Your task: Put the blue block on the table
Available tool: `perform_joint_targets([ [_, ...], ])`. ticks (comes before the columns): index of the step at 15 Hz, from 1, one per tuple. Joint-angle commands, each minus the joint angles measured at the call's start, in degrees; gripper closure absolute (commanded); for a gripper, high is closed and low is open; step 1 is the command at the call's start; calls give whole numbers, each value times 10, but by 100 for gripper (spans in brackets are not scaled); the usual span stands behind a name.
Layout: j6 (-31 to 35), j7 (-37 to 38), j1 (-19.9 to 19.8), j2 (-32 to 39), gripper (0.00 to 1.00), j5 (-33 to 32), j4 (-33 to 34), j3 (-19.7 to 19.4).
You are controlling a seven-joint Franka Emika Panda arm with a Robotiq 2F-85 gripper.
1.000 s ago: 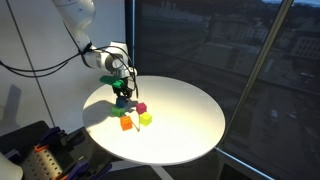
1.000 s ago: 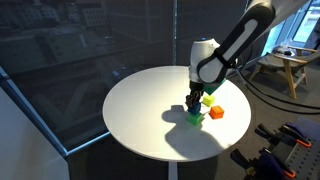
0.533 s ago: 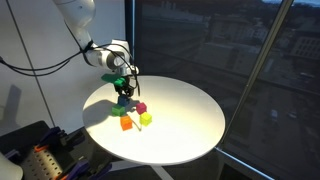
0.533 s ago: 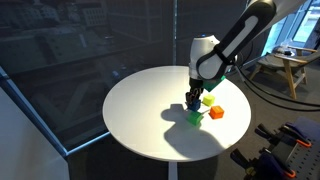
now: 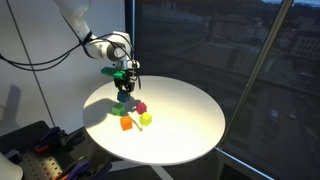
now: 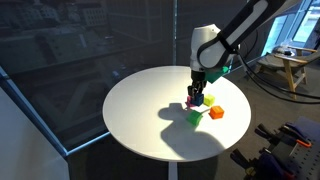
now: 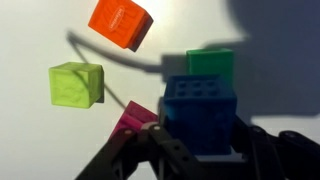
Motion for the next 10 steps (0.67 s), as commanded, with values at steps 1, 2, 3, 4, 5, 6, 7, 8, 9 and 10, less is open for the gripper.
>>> perform_joint_targets([
  [1, -56, -6, -14, -33, 69, -2, 6, 4],
  [2, -65, -9, -19, -39, 69, 1, 8, 4],
  [3, -71, -10, -23, -42, 69, 2, 10, 4],
  [4, -77, -12, -28, -45, 69, 5, 12, 3],
  [5, -80, -12, -33, -46, 69, 5, 15, 2],
  [6, -83, -11, -38, -46, 69, 5, 17, 0],
  [7, -83, -11, -43, -47, 69, 6, 18, -1],
  [8, -83, -10, -48, -46, 69, 6, 20, -3],
  [9, -81, -11, -53, -45, 69, 6, 21, -5],
  [10, -76, -10, -58, -45, 69, 4, 21, -8],
])
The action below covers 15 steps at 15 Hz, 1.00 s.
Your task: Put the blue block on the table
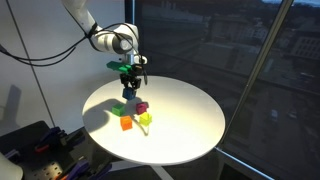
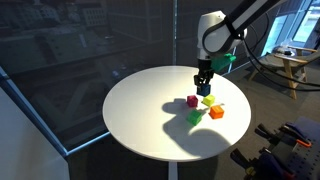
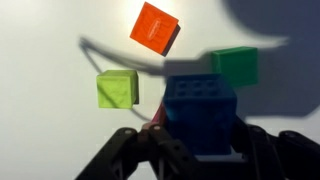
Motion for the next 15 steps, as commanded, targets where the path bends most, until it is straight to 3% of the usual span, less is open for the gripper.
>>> perform_joint_targets([
  [1, -9, -7, -18, -5, 69, 4, 9, -6],
  [15, 25, 4, -63, 29, 69, -1, 20, -56],
])
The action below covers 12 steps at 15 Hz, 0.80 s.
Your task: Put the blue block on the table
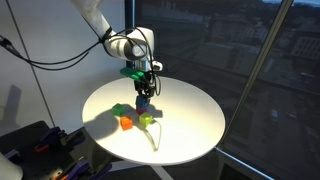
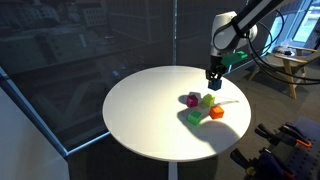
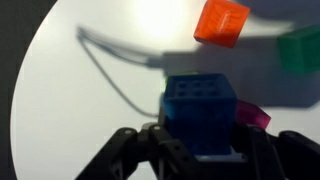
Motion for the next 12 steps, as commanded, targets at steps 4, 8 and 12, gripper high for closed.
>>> perform_joint_targets([
  [4, 21, 8, -25, 30, 69, 2, 22, -19],
  [8, 30, 18, -31, 51, 69, 6, 40, -27],
  [12, 27, 22, -37, 80, 69, 16, 71, -27],
])
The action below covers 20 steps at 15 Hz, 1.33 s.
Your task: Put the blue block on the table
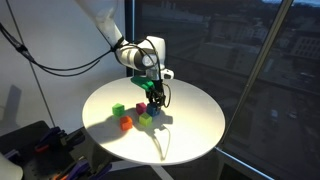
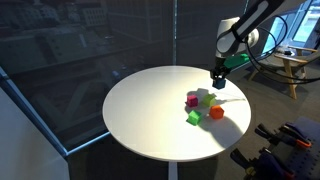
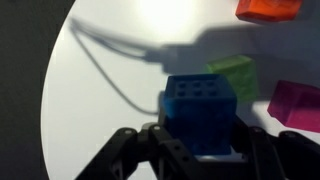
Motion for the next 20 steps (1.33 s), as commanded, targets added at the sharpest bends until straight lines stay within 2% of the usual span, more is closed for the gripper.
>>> perform_joint_targets([
  [1, -7, 12, -7, 33, 69, 13, 42, -1],
  [11, -4, 14, -27, 96, 69, 38, 98, -3],
  [20, -4, 18, -25, 143, 69, 50, 138, -3],
])
